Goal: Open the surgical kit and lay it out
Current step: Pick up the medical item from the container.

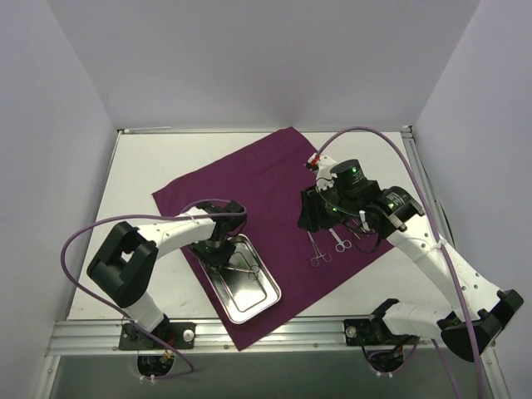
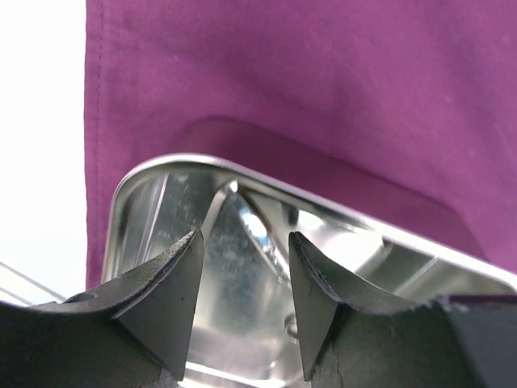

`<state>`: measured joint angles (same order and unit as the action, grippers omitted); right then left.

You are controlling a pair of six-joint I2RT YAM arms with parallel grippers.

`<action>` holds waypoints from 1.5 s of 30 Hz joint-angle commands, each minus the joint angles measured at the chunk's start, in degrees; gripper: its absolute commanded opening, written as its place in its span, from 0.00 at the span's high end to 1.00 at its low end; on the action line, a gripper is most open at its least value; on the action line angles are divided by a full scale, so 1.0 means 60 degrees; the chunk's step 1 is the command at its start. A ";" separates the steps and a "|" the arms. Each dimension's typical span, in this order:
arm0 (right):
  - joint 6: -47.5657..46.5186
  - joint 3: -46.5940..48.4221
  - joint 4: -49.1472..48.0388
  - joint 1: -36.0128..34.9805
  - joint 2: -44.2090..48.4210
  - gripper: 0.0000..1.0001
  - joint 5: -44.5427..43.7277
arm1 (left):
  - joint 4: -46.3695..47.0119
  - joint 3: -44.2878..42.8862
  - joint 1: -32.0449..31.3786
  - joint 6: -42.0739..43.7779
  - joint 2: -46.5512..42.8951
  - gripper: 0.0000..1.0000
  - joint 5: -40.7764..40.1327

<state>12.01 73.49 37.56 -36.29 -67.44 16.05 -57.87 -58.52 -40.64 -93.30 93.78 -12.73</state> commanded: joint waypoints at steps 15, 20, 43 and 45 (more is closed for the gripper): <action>-0.0727 0.0305 0.0786 -0.0220 0.0400 0.60 -0.0170 | 0.0635 -0.0237 -0.0287 -0.0564 0.1099 0.78 -0.0778; -0.0800 0.0319 0.0727 -0.0265 0.0342 0.60 -0.0332 | 0.0475 -0.0207 -0.0404 -0.0374 0.0851 0.97 -0.0866; -0.0435 0.0641 -0.1132 -0.0542 -0.0800 0.52 0.0576 | -0.2612 -0.3867 -0.0697 0.2646 -0.1876 0.98 -0.0633; -0.0114 0.0714 -0.1453 -0.0732 -0.1049 0.54 0.0547 | -0.2763 -0.4423 -0.0638 0.2600 -0.1656 0.98 -0.0384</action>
<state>8.82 75.40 33.63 -39.29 -72.05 18.52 -68.40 -79.15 -44.80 -78.22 82.85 -17.34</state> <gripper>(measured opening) 0.471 0.047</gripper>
